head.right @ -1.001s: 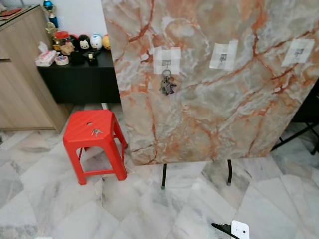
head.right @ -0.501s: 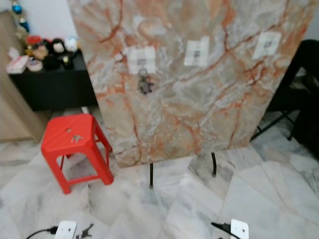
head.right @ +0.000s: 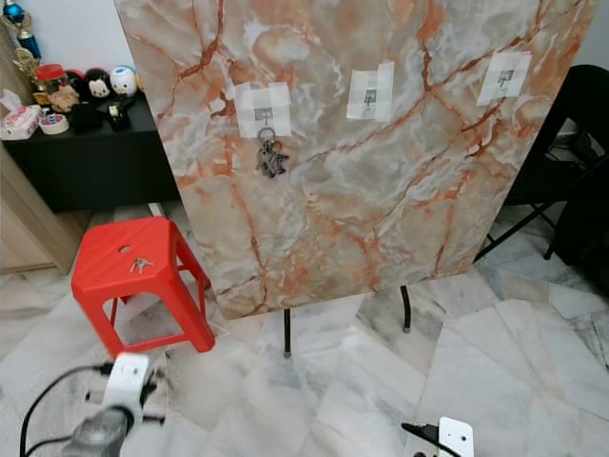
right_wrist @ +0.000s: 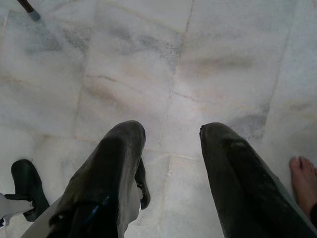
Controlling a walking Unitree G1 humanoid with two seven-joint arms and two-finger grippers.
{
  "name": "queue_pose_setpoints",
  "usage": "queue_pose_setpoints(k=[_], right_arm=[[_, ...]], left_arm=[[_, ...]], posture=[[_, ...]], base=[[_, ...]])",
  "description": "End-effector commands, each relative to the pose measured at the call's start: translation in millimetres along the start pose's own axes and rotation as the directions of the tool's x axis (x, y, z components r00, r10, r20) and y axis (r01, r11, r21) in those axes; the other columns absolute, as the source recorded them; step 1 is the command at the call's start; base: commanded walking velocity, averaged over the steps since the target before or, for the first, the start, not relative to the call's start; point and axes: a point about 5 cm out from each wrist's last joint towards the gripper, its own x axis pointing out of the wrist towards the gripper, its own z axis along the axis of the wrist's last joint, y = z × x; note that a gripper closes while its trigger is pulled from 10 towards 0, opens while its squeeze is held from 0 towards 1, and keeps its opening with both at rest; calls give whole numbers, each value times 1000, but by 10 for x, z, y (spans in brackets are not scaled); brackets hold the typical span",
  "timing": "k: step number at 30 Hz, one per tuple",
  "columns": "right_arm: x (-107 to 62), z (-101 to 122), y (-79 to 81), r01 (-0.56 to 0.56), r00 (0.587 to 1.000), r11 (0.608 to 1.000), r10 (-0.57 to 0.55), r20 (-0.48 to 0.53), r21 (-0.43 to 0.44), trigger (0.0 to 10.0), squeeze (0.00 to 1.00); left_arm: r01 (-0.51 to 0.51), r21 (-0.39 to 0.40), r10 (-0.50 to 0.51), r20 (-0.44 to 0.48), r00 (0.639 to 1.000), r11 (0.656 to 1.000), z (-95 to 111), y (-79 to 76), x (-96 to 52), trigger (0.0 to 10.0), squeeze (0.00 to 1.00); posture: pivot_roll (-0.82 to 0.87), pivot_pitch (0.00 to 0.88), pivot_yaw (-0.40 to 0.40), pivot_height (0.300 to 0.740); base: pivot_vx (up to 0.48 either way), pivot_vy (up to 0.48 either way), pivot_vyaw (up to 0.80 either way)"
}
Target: Hang keys on a hook
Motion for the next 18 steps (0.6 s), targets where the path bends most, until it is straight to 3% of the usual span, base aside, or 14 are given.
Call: queue_pose_setpoints(k=[1, 5, 8, 14, 18], right_arm=[[-4, -13, -24, 11, 1000, 1000, -11, -8, 2, 10000, 0], [-5, -12, -34, 13, 1000, 1000, -14, -11, -5, 10000, 0], [-6, -8, -45, 13, 1000, 1000, -14, -9, -8, 10000, 0], [-7, -1, -51, 10, 1000, 1000, -10, -8, -20, 10000, 0], [-8, -6, -60, 14, 1000, 1000, -14, -9, -17, 10000, 0]], left_arm=[[-7, 7, 6, 131, 991, 1000, 222, 118, -3, 10000, 0], [27, 12, -29, 241, 970, 1000, 408, 112, -53, 10000, 0], [90, 6, -85, 373, 924, 996, 670, -39, -148, 10000, 0], [145, 3, -131, 439, 889, 989, 871, -185, -201, 10000, 0], [238, 18, -218, 471, 855, 971, 1007, -371, -261, 10000, 0]], posture=[[29, 0, 4, 740], [36, 0, 0, 740], [35, 0, -5, 740], [35, 0, -12, 740], [29, 0, -10, 740]], base=[[0, 0, -763], [0, 0, -763], [0, 0, -763], [0, 0, -753], [0, 0, -750]])
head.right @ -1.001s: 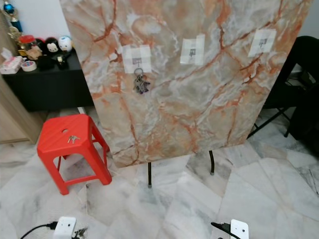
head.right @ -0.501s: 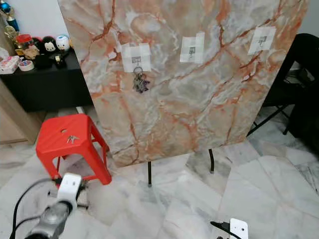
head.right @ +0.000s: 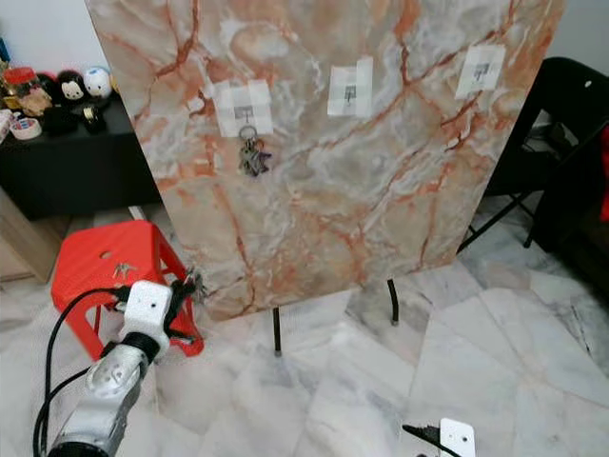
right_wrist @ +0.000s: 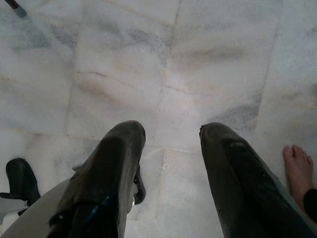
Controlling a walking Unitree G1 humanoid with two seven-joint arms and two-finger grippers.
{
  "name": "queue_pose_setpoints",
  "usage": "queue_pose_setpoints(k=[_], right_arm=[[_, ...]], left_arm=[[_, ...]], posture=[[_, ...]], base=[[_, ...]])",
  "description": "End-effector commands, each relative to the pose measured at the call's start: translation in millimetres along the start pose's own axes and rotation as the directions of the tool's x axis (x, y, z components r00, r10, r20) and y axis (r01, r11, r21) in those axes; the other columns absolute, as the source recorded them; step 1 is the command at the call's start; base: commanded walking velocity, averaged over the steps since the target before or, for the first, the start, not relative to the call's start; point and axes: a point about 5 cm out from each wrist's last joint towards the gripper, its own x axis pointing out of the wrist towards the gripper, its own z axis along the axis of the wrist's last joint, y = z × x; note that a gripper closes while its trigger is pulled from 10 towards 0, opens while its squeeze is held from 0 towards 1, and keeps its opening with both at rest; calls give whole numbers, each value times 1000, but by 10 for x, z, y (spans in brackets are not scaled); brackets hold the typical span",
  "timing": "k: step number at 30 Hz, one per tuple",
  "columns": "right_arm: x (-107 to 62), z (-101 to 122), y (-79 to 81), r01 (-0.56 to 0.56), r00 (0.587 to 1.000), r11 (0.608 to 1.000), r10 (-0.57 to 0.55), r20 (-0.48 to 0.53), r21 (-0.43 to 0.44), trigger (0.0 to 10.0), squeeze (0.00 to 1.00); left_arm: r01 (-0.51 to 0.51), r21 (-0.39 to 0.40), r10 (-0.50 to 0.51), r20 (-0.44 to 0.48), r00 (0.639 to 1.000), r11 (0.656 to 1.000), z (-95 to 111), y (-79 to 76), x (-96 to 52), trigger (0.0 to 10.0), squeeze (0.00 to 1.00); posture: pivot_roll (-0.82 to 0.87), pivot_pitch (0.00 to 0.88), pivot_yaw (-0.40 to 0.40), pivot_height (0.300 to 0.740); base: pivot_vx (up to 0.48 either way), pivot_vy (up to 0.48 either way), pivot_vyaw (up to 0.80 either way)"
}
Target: Hang keys on a hook
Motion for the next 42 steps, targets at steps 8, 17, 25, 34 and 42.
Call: queue_pose_setpoints(k=[8, 17, 25, 34, 42], right_arm=[[-6, -5, -39, 9, 1000, 1000, -9, -1, -1, 10000, 0], [-6, 8, -32, 0, 1000, 1000, 0, 12, 10, 10000, 0], [-5, 4, -32, 5, 1000, 1000, -5, 7, 11, 10000, 0], [-5, 1, -33, 4, 1000, 1000, -4, 3, 1, 10000, 0], [-5, 8, -29, 2, 1000, 1000, -2, 13, 3, 10000, 0]], left_arm=[[62, -2, -62, -18, 998, 998, 0, -171, -42, 10000, 0], [60, -1, -60, -34, 998, 998, -17, -182, -5, 10000, 0], [99, 30, -98, -51, 994, 995, -55, -246, 17, 10000, 0], [92, 13, -91, -41, 995, 996, -51, -217, 27, 10000, 0], [62, 13, -62, -20, 998, 998, 3, -155, 65, 10000, 0]], posture=[[31, 0, -15, 740], [36, 0, -17, 740], [35, 0, -16, 740], [35, 0, -14, 740], [34, 0, -12, 740]], base=[[0, -180, -737], [0, -393, -74], [0, -261, -80], [0, 0, -724], [0, 0, -427]])
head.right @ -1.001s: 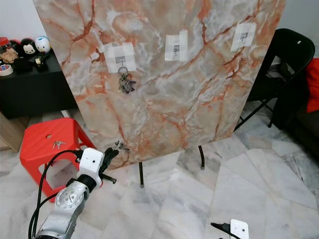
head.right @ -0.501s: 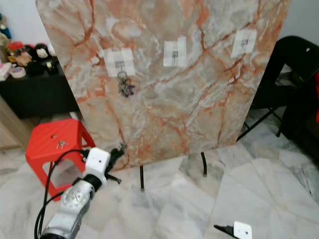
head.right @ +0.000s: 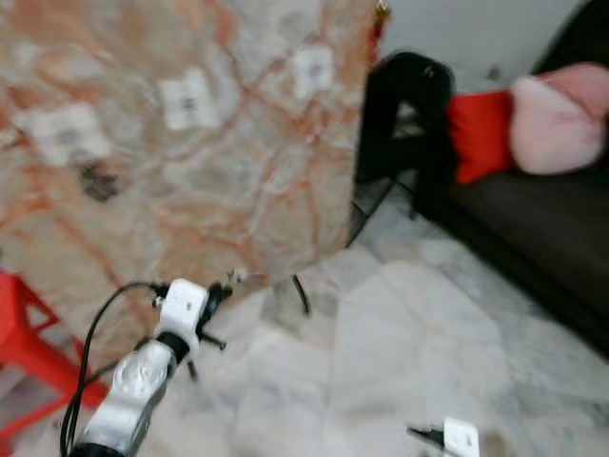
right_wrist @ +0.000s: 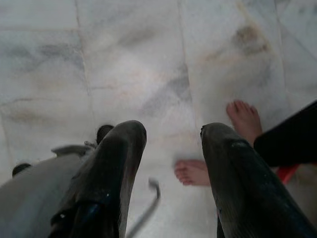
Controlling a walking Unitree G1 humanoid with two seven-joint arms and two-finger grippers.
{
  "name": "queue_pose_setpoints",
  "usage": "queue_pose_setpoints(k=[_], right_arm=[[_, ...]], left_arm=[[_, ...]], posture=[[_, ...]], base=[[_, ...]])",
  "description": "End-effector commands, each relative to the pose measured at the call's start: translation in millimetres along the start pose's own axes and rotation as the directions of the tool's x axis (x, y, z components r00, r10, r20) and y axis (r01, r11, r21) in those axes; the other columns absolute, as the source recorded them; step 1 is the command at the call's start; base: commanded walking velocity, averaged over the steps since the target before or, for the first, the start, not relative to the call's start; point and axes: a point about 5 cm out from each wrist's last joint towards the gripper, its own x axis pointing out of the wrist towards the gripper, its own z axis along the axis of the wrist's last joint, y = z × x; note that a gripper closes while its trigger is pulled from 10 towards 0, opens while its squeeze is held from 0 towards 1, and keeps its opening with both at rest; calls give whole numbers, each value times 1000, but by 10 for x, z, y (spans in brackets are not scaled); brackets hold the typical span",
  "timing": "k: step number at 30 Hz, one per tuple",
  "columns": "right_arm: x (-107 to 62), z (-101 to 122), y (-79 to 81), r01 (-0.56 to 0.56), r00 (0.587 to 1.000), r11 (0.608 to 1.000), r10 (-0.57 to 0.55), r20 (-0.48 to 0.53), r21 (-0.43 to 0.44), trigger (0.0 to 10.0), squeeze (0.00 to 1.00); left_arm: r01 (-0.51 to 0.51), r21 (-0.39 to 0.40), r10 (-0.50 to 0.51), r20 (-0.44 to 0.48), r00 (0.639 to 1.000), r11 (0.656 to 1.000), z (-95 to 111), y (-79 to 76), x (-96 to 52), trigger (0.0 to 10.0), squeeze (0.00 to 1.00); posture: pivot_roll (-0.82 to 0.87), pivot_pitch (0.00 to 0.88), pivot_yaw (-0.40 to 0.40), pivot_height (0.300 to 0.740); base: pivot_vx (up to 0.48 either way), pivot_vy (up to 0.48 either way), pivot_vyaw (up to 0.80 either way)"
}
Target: Hang keys on a hook
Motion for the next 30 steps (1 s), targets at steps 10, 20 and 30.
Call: queue_pose_setpoints(k=[10, 20, 30], right_arm=[[10, 61, 42, -17, 1000, 1000, 16, 24, 6, 10000, 0], [12, 75, 55, -26, 999, 1000, 26, 28, 4, 10000, 0], [13, 88, 62, -37, 999, 999, 38, 33, -16, 10000, 0]], left_arm=[[-97, -19, 98, 41, 994, 995, 102, 109, 10, 10000, 0], [-166, -51, 169, 48, 985, 985, 155, 180, 23, 10000, 0], [-198, -72, 201, 48, 978, 978, 169, 225, 30, 10000, 0]], posture=[[33, 0, -10, 740], [36, 0, -15, 740], [33, 0, -13, 740]], base=[[0, 0, 0], [199, 0, 0], [280, 0, 0]])
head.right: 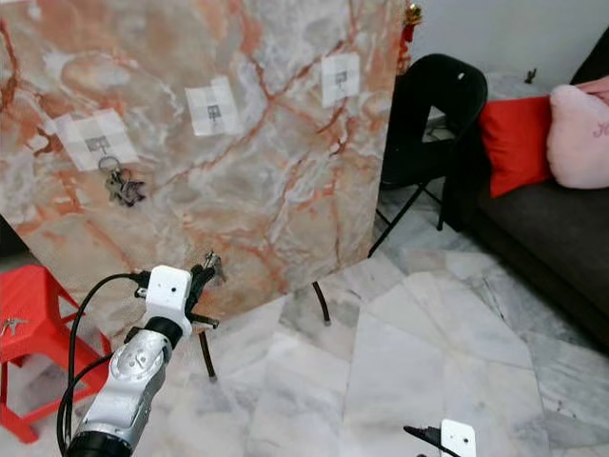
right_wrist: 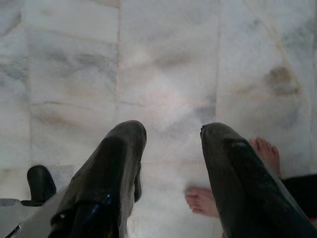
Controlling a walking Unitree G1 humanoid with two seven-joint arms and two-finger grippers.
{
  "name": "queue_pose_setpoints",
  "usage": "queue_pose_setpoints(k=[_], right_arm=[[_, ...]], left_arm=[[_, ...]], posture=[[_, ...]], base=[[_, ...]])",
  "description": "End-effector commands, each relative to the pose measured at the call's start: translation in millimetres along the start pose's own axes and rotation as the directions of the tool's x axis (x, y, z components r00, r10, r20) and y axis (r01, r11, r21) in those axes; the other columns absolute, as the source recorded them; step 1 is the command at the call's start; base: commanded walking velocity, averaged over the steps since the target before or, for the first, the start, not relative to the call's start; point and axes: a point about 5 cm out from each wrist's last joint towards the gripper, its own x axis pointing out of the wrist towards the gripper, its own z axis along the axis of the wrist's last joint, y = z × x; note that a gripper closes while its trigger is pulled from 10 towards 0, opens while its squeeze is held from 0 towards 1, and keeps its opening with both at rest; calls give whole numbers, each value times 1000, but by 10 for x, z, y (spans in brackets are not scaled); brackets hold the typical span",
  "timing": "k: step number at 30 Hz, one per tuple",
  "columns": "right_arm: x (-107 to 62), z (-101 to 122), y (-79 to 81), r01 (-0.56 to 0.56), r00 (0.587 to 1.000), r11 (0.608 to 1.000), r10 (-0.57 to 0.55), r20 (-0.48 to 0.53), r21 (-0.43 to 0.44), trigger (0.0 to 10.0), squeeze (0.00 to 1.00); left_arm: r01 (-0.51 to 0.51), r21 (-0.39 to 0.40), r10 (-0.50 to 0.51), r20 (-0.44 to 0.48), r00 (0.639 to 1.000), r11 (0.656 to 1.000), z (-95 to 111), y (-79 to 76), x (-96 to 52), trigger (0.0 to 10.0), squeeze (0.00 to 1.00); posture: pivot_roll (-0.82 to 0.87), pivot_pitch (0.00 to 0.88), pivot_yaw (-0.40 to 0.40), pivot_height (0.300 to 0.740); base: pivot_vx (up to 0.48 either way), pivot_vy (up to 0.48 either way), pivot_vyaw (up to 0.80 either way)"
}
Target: Hang keys on a hook
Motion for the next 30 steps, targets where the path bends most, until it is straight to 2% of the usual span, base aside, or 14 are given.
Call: queue_pose_setpoints(k=[1, 17, 23, 30], right_arm=[[1, 25, -1, -4, 1000, 1000, 4, 10, -14, 10000, 0], [2, 17, 4, 3, 1000, 1000, -3, 10, 15, 10000, 0], [2, 15, 4, 3, 1000, 1000, -3, 8, 15, 10000, 0], [2, 15, 4, 3, 1000, 1000, -4, 8, 14, 10000, 0]], left_arm=[[-20, -10, 21, 17, 1000, 1000, 63, 41, 27, 10000, 0], [-5, 1, 5, 32, 999, 1000, 120, 50, 37, 10000, 0], [27, 0, -27, 39, 999, 1000, 136, 5, 38, 10000, 0], [32, -3, -32, 76, 997, 999, 247, 10, 73, 10000, 0]], posture=[[33, 0, -13, 740], [35, 0, -12, 740], [33, 0, -10, 740], [35, 0, -10, 740]], base=[[300, 0, 0], [309, 0, 0], [313, 0, 0], [307, 0, 0]])
